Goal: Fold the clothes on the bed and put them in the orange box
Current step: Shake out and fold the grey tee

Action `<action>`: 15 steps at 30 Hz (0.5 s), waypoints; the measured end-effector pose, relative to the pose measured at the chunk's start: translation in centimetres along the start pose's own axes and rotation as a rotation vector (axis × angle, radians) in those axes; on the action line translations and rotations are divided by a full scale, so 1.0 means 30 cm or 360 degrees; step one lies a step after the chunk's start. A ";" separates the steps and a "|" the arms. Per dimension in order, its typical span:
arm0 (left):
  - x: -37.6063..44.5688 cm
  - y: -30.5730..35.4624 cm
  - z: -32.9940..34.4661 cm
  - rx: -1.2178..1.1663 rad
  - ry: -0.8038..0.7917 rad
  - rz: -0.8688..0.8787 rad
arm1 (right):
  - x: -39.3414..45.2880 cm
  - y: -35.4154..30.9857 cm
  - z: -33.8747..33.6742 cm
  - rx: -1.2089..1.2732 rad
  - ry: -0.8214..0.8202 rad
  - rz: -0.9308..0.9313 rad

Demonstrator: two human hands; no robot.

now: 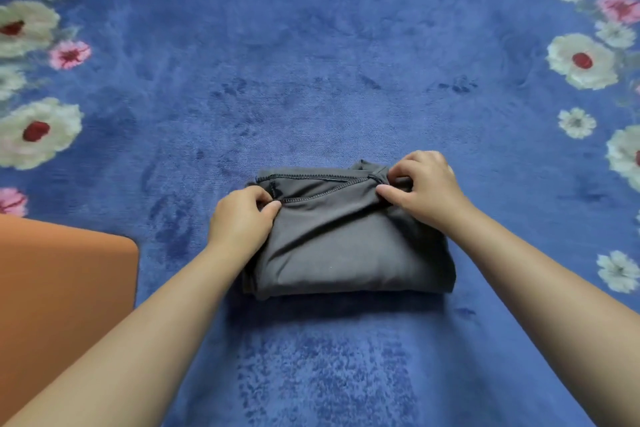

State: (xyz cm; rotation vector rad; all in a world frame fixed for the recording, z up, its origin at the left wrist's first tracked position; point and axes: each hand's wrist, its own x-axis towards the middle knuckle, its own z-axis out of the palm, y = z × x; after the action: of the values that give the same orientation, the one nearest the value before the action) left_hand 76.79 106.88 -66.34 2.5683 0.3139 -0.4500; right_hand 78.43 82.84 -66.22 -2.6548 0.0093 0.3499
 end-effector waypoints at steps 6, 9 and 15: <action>0.000 -0.002 -0.027 -0.0494 0.0277 0.0110 | 0.091 -0.071 -0.051 0.0511 -0.0101 0.0297; 0.028 -0.023 0.001 -0.0294 0.0259 0.0006 | 0.122 -0.065 0.016 0.0049 -0.0001 0.0241; 0.043 -0.038 0.027 0.0228 0.0110 0.0005 | 0.075 -0.025 0.108 -0.0530 0.0177 0.0035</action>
State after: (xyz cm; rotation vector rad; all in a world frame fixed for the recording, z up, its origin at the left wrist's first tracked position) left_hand 77.43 107.60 -67.99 2.7282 0.3125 -0.3962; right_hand 79.88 85.08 -69.24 -3.0031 0.0164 0.2260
